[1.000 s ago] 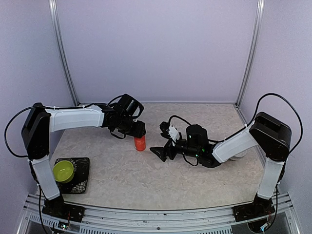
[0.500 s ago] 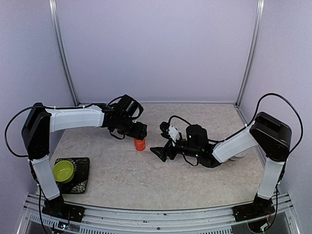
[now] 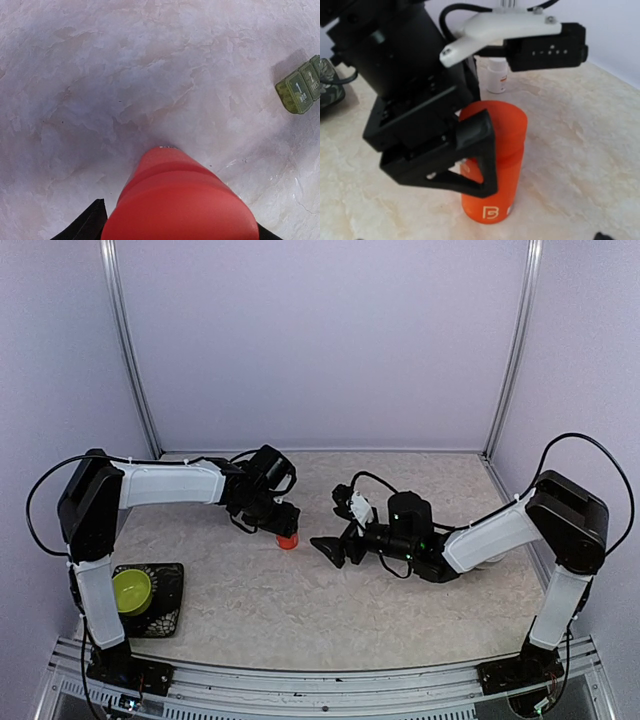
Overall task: Sort the pills into containers
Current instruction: Pick up the pill bottle from the center of the board, then pass from the left arm to the right
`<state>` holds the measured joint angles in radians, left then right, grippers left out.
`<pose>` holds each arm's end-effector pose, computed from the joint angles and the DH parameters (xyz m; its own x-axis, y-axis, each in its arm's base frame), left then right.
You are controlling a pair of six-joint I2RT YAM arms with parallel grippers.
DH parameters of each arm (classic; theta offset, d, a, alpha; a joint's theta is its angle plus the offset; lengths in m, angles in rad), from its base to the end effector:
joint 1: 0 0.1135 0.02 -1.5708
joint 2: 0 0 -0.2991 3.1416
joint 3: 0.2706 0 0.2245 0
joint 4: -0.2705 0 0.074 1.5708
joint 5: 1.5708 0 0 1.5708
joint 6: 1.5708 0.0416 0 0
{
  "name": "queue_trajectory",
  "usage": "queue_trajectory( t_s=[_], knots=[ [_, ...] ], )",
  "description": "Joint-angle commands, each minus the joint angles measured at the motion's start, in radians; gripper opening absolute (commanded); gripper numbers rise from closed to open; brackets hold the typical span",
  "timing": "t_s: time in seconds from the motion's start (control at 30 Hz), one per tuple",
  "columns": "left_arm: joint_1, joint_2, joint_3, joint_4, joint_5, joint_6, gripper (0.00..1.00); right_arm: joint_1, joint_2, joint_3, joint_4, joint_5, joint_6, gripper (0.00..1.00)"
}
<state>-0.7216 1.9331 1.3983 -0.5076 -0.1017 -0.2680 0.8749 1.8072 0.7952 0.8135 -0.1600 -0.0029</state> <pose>0.3038 -0.2617 0.2349 -0.7890 0.3434 -0.5095 0.4250 0.9039 -0.0490 0.2311 0.2870 0.2300 -0.1239 -0.1528 -0.9805 -0.8582 0.5126 0.0286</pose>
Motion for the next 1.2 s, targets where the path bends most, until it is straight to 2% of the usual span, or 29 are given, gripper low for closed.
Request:
queue_trajectory(
  t_s=[0.0,0.1,0.3,0.4,0.57,0.73,0.83,1.17],
  knots=[
    [0.008,0.021,0.039,-0.006,0.016,0.013,0.65,0.007,-0.035,-0.020,0.006,0.012,-0.006,0.98],
    [0.008,0.027,0.045,-0.005,0.026,0.014,0.56,0.006,-0.038,-0.029,0.013,0.017,-0.009,0.98],
    [0.008,0.022,0.045,-0.006,0.051,0.015,0.47,0.002,-0.042,-0.061,0.048,0.022,-0.012,0.99],
    [0.006,0.000,0.055,-0.015,0.072,0.016,0.45,-0.012,-0.047,-0.101,0.108,-0.020,-0.007,1.00],
    [-0.025,-0.066,0.093,-0.048,0.121,0.028,0.44,-0.088,-0.029,-0.175,0.293,-0.299,0.080,1.00],
    [-0.089,-0.131,0.148,-0.104,0.152,0.042,0.44,-0.138,0.031,-0.181,0.434,-0.476,0.139,1.00],
    [-0.124,-0.169,0.174,-0.123,0.183,0.035,0.44,-0.157,0.048,-0.174,0.507,-0.530,0.166,1.00],
    [-0.203,-0.212,0.284,-0.199,0.226,0.015,0.43,-0.182,0.061,-0.097,0.558,-0.584,0.208,1.00]
  ],
)
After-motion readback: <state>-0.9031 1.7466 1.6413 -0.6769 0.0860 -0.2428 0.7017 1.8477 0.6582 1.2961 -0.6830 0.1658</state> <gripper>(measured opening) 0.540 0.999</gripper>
